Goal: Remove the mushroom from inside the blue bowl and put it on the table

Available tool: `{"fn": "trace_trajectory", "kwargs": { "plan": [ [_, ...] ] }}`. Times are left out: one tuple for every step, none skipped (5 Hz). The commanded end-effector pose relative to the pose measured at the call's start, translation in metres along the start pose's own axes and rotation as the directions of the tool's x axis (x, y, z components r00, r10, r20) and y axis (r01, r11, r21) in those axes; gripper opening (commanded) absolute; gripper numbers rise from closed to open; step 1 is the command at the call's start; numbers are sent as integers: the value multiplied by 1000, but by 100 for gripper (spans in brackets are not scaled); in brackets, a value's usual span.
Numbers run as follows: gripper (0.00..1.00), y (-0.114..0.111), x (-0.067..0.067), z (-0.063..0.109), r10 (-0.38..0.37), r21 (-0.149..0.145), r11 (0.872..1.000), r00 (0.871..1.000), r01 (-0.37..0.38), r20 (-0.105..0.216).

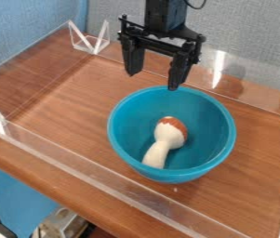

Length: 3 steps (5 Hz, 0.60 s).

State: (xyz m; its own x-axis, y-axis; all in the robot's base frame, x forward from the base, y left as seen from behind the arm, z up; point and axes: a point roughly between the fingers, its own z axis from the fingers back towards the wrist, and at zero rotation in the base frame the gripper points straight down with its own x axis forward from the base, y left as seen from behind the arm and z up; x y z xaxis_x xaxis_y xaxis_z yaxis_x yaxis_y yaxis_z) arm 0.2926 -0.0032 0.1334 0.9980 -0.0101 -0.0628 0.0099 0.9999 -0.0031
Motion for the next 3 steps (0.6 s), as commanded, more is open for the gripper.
{"fn": "trace_trajectory", "kwargs": {
  "plan": [
    [100, -6, -6, -2, -60, 2, 998, 998, 60, -2],
    [100, -12, -14, -9, -128, 6, 992, 992, 128, -12],
    [100, -11, -12, -16, -162, 9, 987, 987, 162, -18]
  ]
}}
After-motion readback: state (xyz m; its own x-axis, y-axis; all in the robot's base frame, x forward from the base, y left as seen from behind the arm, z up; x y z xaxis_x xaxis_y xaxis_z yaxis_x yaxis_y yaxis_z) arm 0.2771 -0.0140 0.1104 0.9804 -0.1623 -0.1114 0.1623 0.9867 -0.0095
